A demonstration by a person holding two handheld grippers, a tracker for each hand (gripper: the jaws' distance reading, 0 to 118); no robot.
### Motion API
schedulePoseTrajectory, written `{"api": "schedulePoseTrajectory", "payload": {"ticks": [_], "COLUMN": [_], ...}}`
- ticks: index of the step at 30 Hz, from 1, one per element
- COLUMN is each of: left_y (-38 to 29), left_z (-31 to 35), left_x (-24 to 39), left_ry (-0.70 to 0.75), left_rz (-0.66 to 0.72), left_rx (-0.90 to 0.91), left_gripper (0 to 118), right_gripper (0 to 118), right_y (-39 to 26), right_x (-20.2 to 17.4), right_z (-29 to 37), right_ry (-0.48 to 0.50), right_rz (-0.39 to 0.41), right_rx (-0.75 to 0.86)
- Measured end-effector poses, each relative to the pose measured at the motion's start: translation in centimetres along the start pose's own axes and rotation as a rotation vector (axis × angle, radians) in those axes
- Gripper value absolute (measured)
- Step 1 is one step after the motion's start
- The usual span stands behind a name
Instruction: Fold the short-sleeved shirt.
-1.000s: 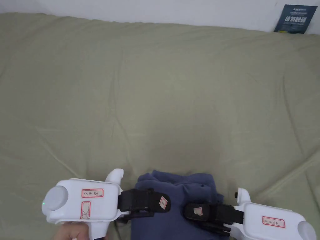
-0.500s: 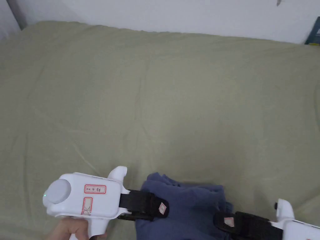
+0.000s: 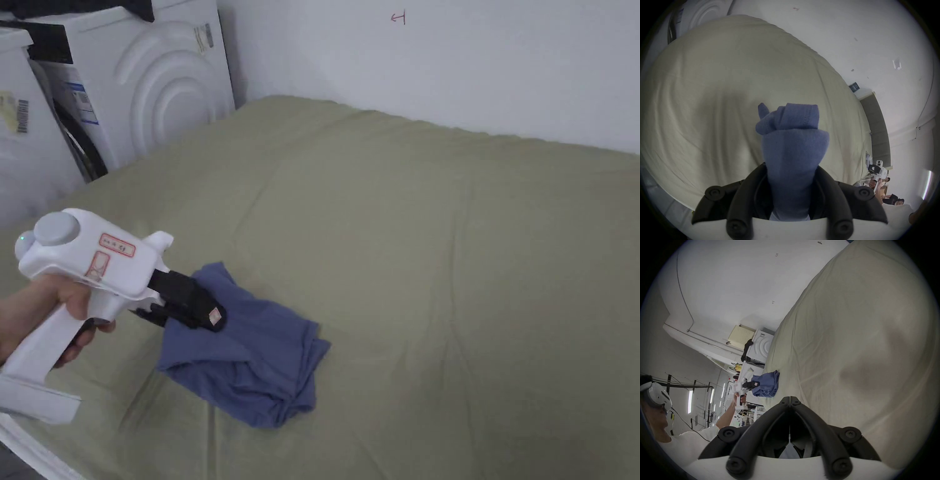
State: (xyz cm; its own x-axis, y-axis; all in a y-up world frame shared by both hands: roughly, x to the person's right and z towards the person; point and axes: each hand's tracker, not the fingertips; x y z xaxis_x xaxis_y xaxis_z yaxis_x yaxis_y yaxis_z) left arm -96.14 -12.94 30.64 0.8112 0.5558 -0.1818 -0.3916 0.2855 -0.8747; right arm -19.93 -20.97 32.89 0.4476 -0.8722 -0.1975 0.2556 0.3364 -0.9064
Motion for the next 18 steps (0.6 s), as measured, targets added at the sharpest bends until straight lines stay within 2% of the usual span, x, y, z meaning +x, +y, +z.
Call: {"api": "schedulePoseTrajectory", "payload": {"ticks": [2, 3, 6, 7, 8, 9, 10, 11, 12, 13, 15, 18], "left_y": [1.4, 4.0, 4.3, 4.1, 4.2, 4.2, 4.1, 3.1, 2.7, 2.0, 1.5, -0.1], "left_z": [-0.9, -1.2, -2.0, -2.1, -2.2, -2.1, -2.1, -2.0, -1.1, -0.9, 0.0, 0.8], "left_x": [-0.5, -4.3, -3.7, -3.4, -3.2, -3.0, -2.7, -1.6, -0.7, -0.4, 0.5, 2.8], "left_ry": [0.009, 0.017, 0.015, 0.029, 0.048, 0.099, 0.147, 0.207, 0.188, 0.194, 0.230, 0.266], "left_rz": [0.019, 0.012, -0.015, -0.026, -0.048, -0.062, -0.081, -0.118, -0.174, -0.146, -0.107, -0.104], "left_rx": [-0.022, -0.034, -0.050, -0.059, -0.067, -0.034, -0.014, 0.014, 0.146, 0.100, 0.125, 0.123], "left_gripper": [26, 26, 27, 33, 61, 98, 118, 115, 116, 117, 117, 114], "right_gripper": [1, 1, 0, 1, 0, 0, 0, 0, 0, 0, 1, 0], "right_y": [0.5, 0.8, 1.5, 1.6, 1.8, 1.9, 1.9, 2.0, 2.1, 2.0, 2.0, 1.9], "right_x": [0.0, 0.1, 0.4, 0.4, 0.6, 0.5, 0.5, 0.6, 0.8, 0.8, 0.7, -0.1], "right_z": [-0.2, -0.3, -0.3, -0.3, -0.2, -0.2, -0.2, -0.1, 0.2, 0.4, 0.9, 2.0], "right_ry": [-0.018, -0.033, -0.075, -0.072, -0.060, -0.063, -0.068, -0.063, -0.061, -0.060, -0.045, -0.067], "right_rz": [-0.009, -0.006, 0.000, -0.001, 0.000, -0.001, 0.001, 0.006, 0.005, 0.003, 0.010, 0.075], "right_rx": [0.013, 0.014, 0.020, 0.021, 0.020, 0.024, 0.028, 0.030, 0.032, 0.037, 0.041, 0.058]}}
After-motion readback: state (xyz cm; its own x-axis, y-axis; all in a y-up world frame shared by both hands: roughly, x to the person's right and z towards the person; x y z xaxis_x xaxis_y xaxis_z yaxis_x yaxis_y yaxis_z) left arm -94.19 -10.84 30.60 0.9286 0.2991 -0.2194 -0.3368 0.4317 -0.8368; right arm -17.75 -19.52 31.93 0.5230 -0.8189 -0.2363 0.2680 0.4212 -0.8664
